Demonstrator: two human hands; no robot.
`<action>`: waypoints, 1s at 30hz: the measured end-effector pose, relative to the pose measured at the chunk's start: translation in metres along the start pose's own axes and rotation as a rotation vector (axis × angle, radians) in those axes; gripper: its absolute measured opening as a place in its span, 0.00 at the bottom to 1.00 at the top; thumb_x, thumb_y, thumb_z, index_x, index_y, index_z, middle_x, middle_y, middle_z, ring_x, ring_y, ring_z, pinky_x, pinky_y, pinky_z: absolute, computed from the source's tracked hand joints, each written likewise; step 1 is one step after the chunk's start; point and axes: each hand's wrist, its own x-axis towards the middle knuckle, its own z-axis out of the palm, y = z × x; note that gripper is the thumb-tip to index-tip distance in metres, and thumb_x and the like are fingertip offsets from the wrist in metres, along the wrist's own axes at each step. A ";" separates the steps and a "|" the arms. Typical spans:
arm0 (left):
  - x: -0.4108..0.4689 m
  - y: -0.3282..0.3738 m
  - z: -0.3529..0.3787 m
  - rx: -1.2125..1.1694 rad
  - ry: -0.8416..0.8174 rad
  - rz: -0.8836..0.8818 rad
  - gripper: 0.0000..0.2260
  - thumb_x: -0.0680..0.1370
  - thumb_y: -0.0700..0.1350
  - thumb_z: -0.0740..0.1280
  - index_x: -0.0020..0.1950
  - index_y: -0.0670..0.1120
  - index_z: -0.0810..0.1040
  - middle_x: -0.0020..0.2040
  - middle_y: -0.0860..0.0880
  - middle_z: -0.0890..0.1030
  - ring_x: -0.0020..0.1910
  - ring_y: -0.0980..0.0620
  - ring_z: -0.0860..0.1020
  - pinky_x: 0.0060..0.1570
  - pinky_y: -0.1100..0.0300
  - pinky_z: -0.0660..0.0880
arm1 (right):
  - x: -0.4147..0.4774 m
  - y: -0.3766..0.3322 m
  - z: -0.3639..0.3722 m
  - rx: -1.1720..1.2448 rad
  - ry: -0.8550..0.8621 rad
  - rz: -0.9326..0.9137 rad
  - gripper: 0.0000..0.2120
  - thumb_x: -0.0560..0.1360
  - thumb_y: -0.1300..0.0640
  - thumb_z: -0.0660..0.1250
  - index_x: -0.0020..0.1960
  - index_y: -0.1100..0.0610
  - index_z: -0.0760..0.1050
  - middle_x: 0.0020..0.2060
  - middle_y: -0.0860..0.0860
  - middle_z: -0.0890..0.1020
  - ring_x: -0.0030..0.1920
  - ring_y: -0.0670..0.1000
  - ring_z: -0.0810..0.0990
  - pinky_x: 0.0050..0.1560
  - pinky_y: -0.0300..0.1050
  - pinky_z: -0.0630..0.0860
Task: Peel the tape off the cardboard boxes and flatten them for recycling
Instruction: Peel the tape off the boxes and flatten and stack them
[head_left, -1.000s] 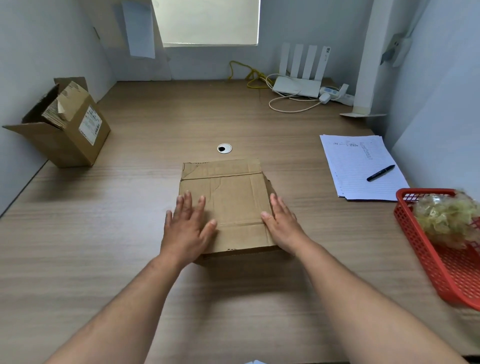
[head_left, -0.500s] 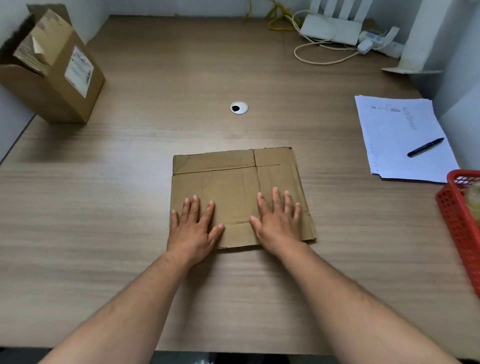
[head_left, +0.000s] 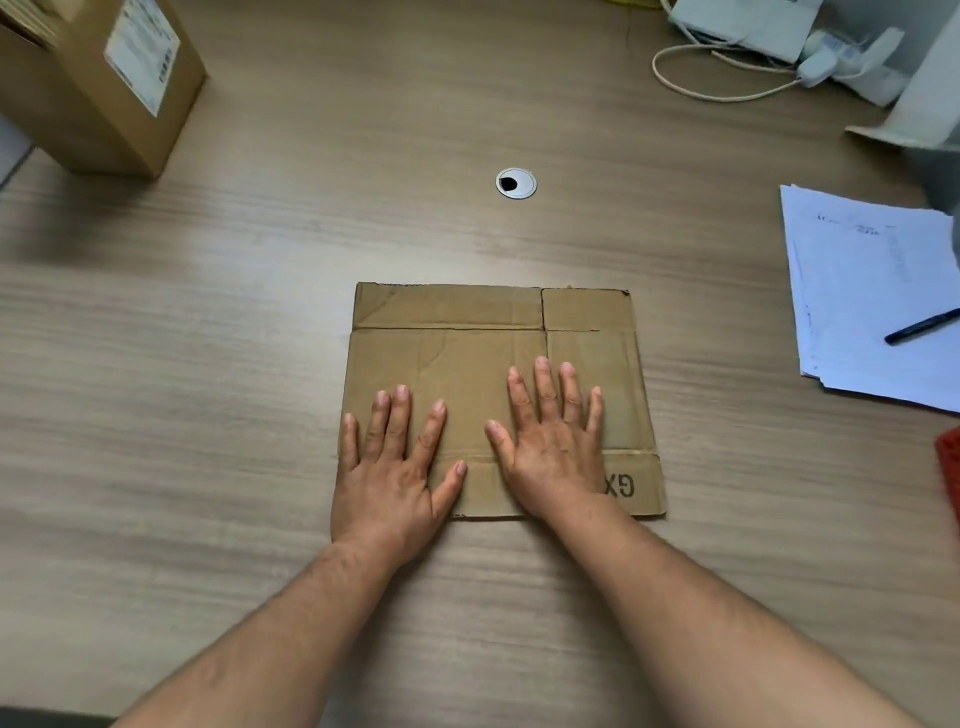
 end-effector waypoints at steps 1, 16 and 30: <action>0.000 0.000 0.001 -0.011 0.012 -0.002 0.33 0.69 0.66 0.27 0.72 0.58 0.28 0.74 0.48 0.28 0.73 0.49 0.28 0.72 0.44 0.31 | 0.001 0.000 0.001 -0.009 0.011 0.001 0.31 0.77 0.35 0.36 0.75 0.46 0.30 0.75 0.50 0.31 0.74 0.55 0.27 0.71 0.62 0.31; 0.006 -0.012 -0.011 -0.097 -0.107 0.069 0.32 0.80 0.65 0.45 0.78 0.53 0.36 0.78 0.48 0.33 0.76 0.49 0.32 0.73 0.46 0.32 | -0.032 0.031 -0.011 0.311 0.241 0.550 0.46 0.70 0.32 0.64 0.77 0.56 0.54 0.76 0.56 0.55 0.74 0.57 0.55 0.72 0.52 0.55; -0.017 -0.037 -0.034 -0.319 -0.062 -0.388 0.47 0.62 0.69 0.74 0.70 0.43 0.64 0.66 0.40 0.67 0.68 0.40 0.64 0.64 0.48 0.65 | -0.122 0.031 0.001 0.637 0.099 0.919 0.43 0.62 0.38 0.76 0.67 0.62 0.66 0.66 0.60 0.70 0.66 0.60 0.69 0.63 0.50 0.68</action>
